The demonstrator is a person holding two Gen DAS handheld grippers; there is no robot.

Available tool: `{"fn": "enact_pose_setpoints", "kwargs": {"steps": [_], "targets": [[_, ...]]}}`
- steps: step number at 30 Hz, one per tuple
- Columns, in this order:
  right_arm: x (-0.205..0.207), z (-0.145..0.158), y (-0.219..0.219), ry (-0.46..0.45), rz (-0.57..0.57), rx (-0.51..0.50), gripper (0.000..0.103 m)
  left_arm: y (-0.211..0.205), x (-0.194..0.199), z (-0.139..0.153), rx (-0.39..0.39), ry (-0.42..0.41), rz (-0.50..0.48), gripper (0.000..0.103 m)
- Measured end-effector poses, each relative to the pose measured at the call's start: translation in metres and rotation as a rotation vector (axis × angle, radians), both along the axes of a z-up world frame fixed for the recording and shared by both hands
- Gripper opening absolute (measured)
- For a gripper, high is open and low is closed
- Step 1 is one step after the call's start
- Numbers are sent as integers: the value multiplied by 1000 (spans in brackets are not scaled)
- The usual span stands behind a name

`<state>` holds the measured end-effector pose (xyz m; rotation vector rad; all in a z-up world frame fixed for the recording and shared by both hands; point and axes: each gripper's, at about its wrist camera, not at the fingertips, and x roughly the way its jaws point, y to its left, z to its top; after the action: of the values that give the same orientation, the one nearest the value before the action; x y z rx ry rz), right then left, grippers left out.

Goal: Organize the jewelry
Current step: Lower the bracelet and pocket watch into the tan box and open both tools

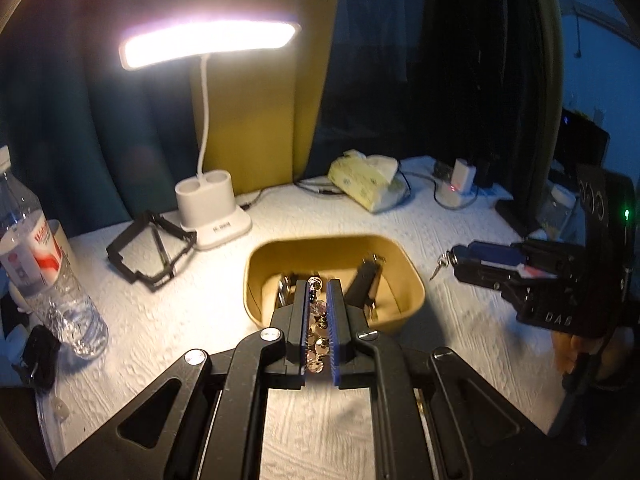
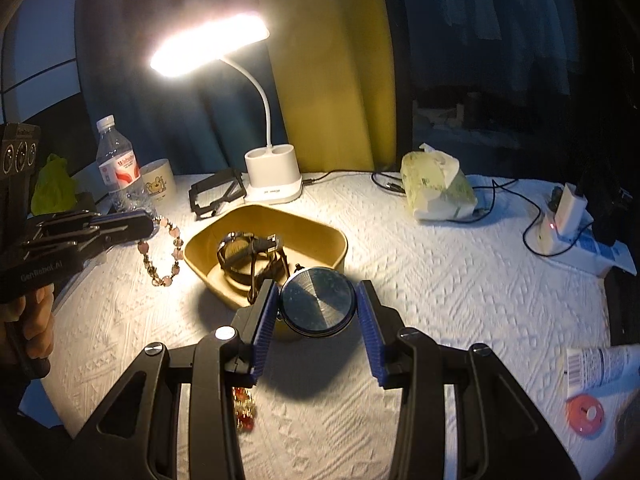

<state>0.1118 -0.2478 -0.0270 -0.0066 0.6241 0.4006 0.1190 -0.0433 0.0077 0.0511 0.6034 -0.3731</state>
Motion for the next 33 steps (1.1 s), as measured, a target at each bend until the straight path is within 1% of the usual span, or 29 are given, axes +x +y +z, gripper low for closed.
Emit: {"fn": "enact_pose_setpoints", "kwargs": {"steps": [4, 11, 14, 20, 25, 33], "targets": [[9, 4, 3, -13, 6, 1, 40, 3, 9, 6, -14, -29, 8, 9], [30, 0, 11, -5, 10, -5, 40, 5, 29, -2, -26, -21, -3, 9], [39, -3, 16, 6, 12, -13, 40, 5, 37, -9, -36, -10, -14, 9], [52, -14, 27, 35, 3, -75, 40, 5, 50, -22, -51, 24, -34, 9], [57, -22, 29, 67, -17, -104, 40, 8, 55, -32, -61, 50, -41, 9], [60, -23, 34, 61, -39, -155, 40, 15, 55, -45, -84, 105, -17, 10]]}}
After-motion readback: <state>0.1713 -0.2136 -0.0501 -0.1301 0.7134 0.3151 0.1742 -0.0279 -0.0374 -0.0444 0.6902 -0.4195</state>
